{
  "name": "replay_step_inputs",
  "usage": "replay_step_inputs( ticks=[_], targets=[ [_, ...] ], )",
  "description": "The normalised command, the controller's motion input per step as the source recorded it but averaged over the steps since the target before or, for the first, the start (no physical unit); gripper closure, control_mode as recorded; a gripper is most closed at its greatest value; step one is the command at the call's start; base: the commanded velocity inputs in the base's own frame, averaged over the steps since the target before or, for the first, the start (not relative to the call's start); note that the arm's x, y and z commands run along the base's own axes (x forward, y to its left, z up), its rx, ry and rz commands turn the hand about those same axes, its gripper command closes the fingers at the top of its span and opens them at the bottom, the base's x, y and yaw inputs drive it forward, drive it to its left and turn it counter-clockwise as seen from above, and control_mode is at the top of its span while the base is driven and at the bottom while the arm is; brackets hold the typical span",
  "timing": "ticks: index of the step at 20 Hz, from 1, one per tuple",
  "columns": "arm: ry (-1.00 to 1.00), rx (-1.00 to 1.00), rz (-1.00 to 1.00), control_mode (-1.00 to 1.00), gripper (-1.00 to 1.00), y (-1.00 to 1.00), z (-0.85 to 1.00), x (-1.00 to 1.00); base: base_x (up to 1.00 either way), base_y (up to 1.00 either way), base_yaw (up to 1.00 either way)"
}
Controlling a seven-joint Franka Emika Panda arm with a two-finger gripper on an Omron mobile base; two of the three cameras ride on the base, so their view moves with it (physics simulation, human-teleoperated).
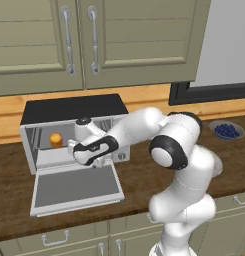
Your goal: Pick up the kebab skewer and baguette bread, and place them inside the toaster oven. Close the toaster oven door and start by setting the timer.
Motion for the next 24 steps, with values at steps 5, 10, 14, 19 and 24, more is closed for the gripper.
replay_step_inputs(
  ticks=[5, 10, 14, 19, 24],
  targets=[
    [0.00, 0.00, -0.06, -1.00, -1.00, 0.00, 0.01, -0.22, 0.00, 0.00, 0.00],
    [0.00, 0.04, 0.01, -1.00, -1.00, -0.01, 0.19, -0.92, 0.00, 0.00, 0.00],
    [0.00, 0.06, 0.16, -1.00, -1.00, 0.00, 0.30, -1.00, 0.00, 0.00, 0.00],
    [-0.06, 0.03, 0.30, -1.00, -1.00, 0.00, -0.02, -1.00, 0.00, 0.00, 0.00],
    [-0.02, 0.03, 0.37, -1.00, -1.00, -0.01, -0.13, -0.96, 0.00, 0.00, 0.00]
  ],
)
